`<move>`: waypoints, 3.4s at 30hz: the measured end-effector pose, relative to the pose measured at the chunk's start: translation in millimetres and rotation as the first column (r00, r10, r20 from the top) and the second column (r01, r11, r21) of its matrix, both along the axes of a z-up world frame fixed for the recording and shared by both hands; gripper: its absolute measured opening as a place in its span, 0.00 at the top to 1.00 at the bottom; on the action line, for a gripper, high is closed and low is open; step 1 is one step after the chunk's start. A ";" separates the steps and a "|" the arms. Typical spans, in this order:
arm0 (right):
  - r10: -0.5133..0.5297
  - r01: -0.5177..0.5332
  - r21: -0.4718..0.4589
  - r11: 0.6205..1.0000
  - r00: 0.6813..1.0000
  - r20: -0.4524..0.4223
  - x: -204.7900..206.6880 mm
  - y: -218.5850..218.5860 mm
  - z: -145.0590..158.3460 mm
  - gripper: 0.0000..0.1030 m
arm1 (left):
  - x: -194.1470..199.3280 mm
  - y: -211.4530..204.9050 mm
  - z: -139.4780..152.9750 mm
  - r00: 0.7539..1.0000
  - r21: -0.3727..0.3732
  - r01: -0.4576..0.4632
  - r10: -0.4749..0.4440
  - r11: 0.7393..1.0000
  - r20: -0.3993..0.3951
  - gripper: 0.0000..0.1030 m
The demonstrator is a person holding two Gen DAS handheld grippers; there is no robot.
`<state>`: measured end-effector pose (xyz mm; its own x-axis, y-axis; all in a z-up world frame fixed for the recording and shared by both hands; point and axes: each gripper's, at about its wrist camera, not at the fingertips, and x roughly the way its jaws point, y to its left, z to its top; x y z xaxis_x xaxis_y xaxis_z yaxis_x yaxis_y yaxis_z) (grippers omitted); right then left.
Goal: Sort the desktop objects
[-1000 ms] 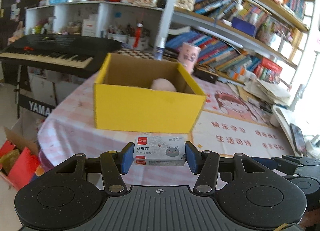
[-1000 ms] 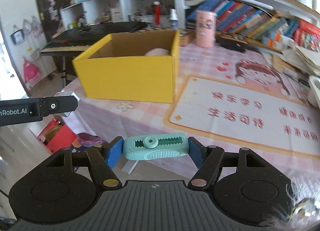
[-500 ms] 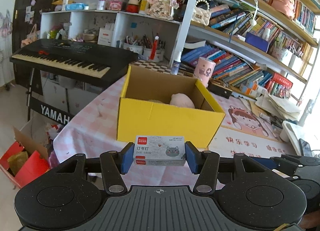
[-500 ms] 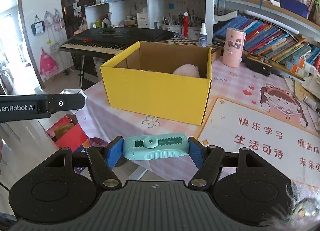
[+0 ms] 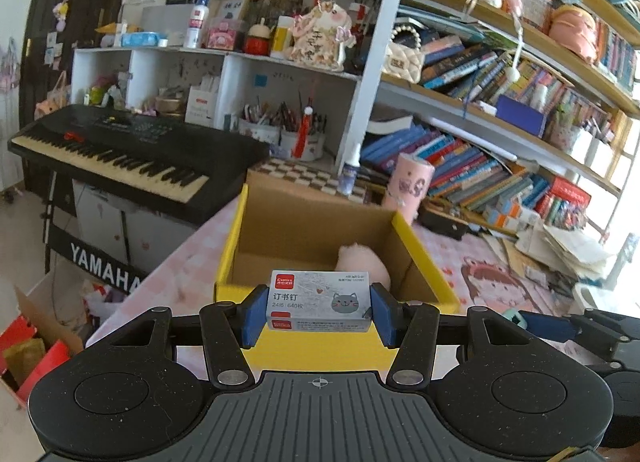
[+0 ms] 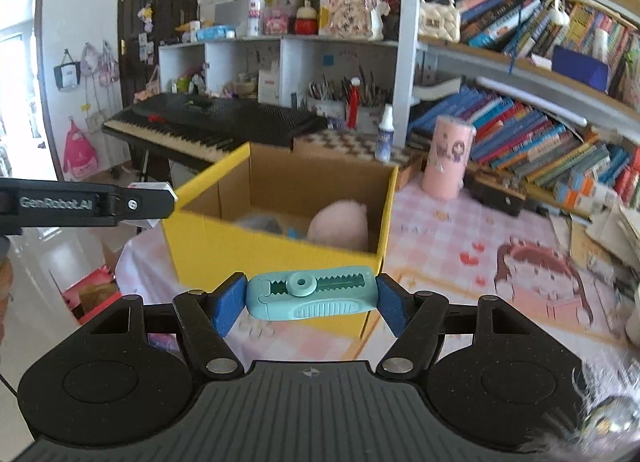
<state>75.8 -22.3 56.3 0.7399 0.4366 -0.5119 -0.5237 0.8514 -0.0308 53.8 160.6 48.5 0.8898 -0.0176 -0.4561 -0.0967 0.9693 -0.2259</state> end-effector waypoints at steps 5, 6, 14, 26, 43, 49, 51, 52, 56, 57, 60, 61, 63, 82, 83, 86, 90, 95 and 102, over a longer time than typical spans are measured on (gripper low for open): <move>0.028 -0.028 0.032 0.999 0.999 0.025 31.4 1.7 11.4 0.35 | 23.4 -2.3 2.6 0.999 0.012 -0.032 0.032 0.999 0.011 0.49; 0.031 -0.032 0.036 0.999 0.999 0.026 38.4 1.8 12.2 0.35 | 28.0 -2.9 2.6 0.999 0.014 -0.039 0.039 0.999 0.011 0.49; 0.109 -0.109 0.011 0.994 0.994 0.011 83.5 3.7 6.1 0.35 | 68.5 -5.4 -1.9 0.997 0.043 -0.079 0.080 0.996 -0.022 0.49; 0.346 -0.332 -0.221 0.917 0.938 0.026 148.0 45.3 -17.0 0.35 | 130.7 -12.6 -31.1 0.980 0.043 -0.068 0.075 0.997 -0.182 0.49; 0.543 -0.625 -0.222 0.748 0.770 -0.337 210.9 82.0 -40.7 0.35 | 161.0 -11.0 -61.4 0.933 0.026 -0.126 0.127 0.992 -0.336 0.49; 0.526 -0.636 -0.145 0.758 0.727 -0.441 218.5 79.5 -47.5 0.35 | 161.9 -8.9 -66.5 0.927 0.006 -0.122 0.116 0.993 -0.356 0.49; 0.525 -0.638 -0.144 0.756 0.723 -0.449 218.0 80.0 -47.1 0.35 | 162.8 -7.9 -67.3 0.926 -0.003 -0.117 0.108 0.993 -0.361 0.49; 0.524 -0.638 -0.145 0.756 0.723 -0.450 217.4 80.1 -46.9 0.34 | 163.0 -7.9 -67.4 0.926 -0.004 -0.116 0.107 0.993 -0.361 0.49; 0.515 -0.611 -0.159 0.775 0.757 -0.402 210.2 76.5 -42.5 0.33 | 157.3 -13.6 -61.9 0.940 0.026 -0.111 0.114 0.993 -0.321 0.47; 0.514 -0.603 -0.157 0.782 0.766 -0.387 206.8 73.7 -41.2 0.32 | 155.0 -15.8 -59.1 0.946 0.042 -0.104 0.112 0.994 -0.305 0.45; 0.482 -0.557 -0.159 0.815 0.804 -0.348 199.4 65.7 -37.6 0.19 | 144.2 -25.9 -47.6 0.967 0.105 -0.070 0.093 0.992 -0.236 0.39; 0.464 -0.536 -0.157 0.829 0.817 -0.342 197.8 62.2 -35.6 0.19 | 142.0 -28.1 -43.7 0.971 0.117 -0.059 0.084 0.991 -0.222 0.38; 0.440 -0.503 -0.133 0.854 0.835 -0.331 193.7 52.4 -30.4 0.19 | 135.1 -32.8 -34.8 0.980 0.143 -0.045 0.072 0.989 -0.186 0.34; -0.036 0.047 0.093 0.995 0.993 -0.109 83.5 -54.3 21.2 0.21 | 43.2 -35.5 5.3 0.998 0.093 -0.056 0.055 0.994 0.005 0.24; -0.061 0.073 0.105 0.992 0.992 -0.109 77.2 -56.5 19.2 0.21 | 37.8 -34.9 3.8 0.999 0.091 -0.053 0.054 0.994 -0.001 0.24; -0.135 0.148 0.123 0.981 0.985 -0.107 54.3 -61.4 11.9 0.21 | 21.6 -33.9 -2.1 0.999 0.082 -0.039 0.041 0.996 -0.024 0.24; -0.218 0.223 0.109 0.969 0.974 -0.057 17.0 -63.0 2.1 0.21 | -1.4 -37.8 -11.4 0.999 0.106 -0.025 0.028 0.994 -0.028 0.23; -0.286 0.287 0.069 0.955 0.958 -0.018 -20.3 -62.0 -12.5 0.20 | -24.4 -53.0 -22.7 0.998 0.178 -0.029 0.039 0.984 -0.053 0.22; -0.355 0.355 0.027 0.934 0.935 -0.022 -61.3 -71.7 -30.6 0.17 | -45.3 -75.3 -37.5 0.996 0.244 0.034 -0.011 0.969 -0.094 0.20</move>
<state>14.5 -94.0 25.7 0.8408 0.1625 -0.5164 -0.1874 0.9823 0.0041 8.5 85.3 11.0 0.8448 0.0853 -0.5282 -0.0835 0.9961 0.0274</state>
